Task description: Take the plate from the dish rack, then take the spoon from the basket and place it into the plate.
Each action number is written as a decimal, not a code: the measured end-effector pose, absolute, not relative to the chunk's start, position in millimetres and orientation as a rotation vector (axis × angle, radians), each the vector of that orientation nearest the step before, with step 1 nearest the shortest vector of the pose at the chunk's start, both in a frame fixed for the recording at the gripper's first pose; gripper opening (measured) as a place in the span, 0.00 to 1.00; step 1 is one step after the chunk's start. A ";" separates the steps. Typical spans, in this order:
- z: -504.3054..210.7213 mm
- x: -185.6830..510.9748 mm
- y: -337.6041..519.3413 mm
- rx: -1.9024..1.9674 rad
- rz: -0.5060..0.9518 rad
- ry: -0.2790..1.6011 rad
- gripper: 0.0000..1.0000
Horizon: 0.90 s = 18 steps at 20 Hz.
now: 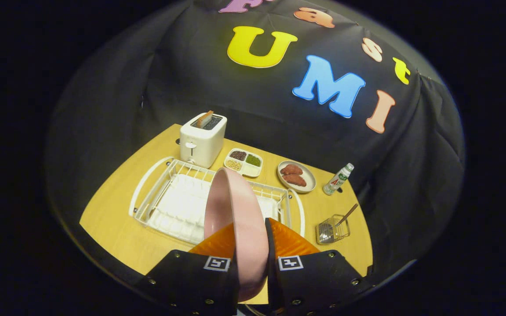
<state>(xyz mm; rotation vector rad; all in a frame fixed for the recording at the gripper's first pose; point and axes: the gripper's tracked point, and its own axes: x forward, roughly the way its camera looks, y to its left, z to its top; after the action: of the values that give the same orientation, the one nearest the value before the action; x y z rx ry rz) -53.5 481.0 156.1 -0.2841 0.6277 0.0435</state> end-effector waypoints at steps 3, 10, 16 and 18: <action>135.6 -78.5 478.9 -0.232 0.109 0.641 0.26; 48.2 -117.2 460.7 -0.014 0.194 0.727 0.25; -15.2 -130.1 449.1 0.227 0.207 0.822 0.25; -22.7 -122.5 446.6 0.323 0.205 0.835 0.26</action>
<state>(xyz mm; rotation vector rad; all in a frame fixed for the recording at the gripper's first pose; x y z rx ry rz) -122.5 446.6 -22.7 0.3231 0.8349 0.2050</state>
